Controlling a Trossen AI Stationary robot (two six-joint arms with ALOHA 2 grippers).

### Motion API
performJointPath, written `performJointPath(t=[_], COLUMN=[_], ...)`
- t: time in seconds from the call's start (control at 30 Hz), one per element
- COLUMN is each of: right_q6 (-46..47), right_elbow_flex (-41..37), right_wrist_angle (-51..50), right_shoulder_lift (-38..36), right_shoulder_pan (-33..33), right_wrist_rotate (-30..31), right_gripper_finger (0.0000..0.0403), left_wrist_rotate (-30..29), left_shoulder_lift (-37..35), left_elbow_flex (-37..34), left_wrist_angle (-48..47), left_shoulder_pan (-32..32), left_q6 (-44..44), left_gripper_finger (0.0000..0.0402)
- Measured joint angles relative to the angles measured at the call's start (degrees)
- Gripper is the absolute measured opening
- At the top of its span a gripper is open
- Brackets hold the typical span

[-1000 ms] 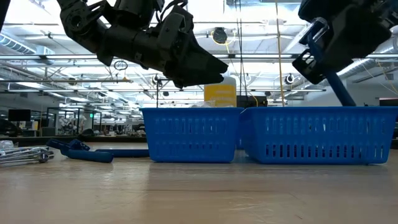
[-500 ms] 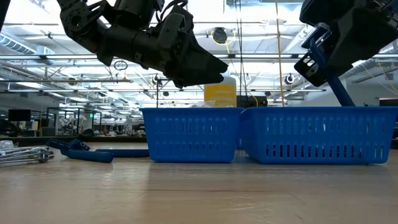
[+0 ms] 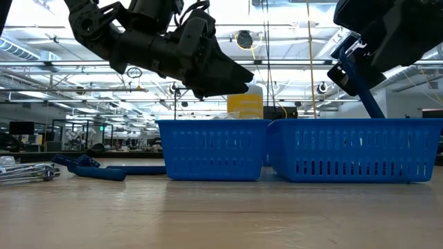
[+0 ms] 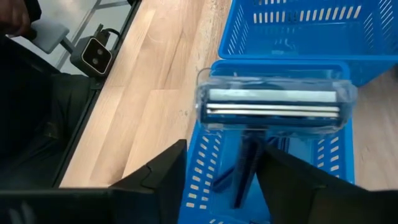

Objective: Pick & Place Travel size toiletries
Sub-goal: Put the blue razor into the bottom right blue bin

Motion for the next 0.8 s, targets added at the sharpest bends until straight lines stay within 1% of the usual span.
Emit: performJointPath(t=[0.2,0.33,0.43,0.47,0.57,0.6,0.67,0.7,0.73,0.8], right_q6=[-2.2,1.2,-1.6,-1.5,0.7,0.0,-4.1,-5.2,-5.2,-3.2], right_elbow_flex=[0.0,0.0,0.0,0.0,0.0,0.0,0.0,0.0,0.0,0.0], right_wrist_angle=[-0.3,-1.3,0.1,-0.1,-1.7,-1.0,1.9,2.5,2.3,0.3], right_shoulder_lift=[0.0,0.0,0.0,0.0,0.0,0.0,0.0,-0.1,-0.2,-0.4], right_shoulder_pan=[0.3,0.0,0.2,0.3,0.1,0.0,0.6,1.0,1.3,1.1], right_wrist_rotate=[-4.3,-1.4,-3.3,-3.0,0.9,0.4,-5.0,-6.1,-5.1,0.9], right_gripper_finger=[0.0194,0.0188,0.0183,0.0181,0.0176,0.0174,0.0171,0.0169,0.0167,0.0163], left_wrist_rotate=[0.0,0.0,0.0,0.0,0.0,0.0,0.0,0.0,0.0,0.0], left_shoulder_lift=[0.0,0.0,0.0,0.0,0.0,0.0,0.0,0.0,0.0,0.0], left_elbow_flex=[0.0,0.0,0.0,0.0,0.0,0.0,0.0,0.0,0.0,0.0], left_wrist_angle=[0.0,0.0,0.0,0.0,0.0,0.0,0.0,0.0,0.0,0.0], left_shoulder_pan=[0.2,0.2,0.2,0.2,0.2,0.2,0.2,0.2,0.2,0.2], left_q6=[0.0,0.0,0.0,0.0,0.0,0.0,0.0,0.0,0.0,0.0], left_gripper_finger=[0.0246,0.0246,0.0246,0.0246,0.0246,0.0246,0.0246,0.0246,0.0246,0.0246])
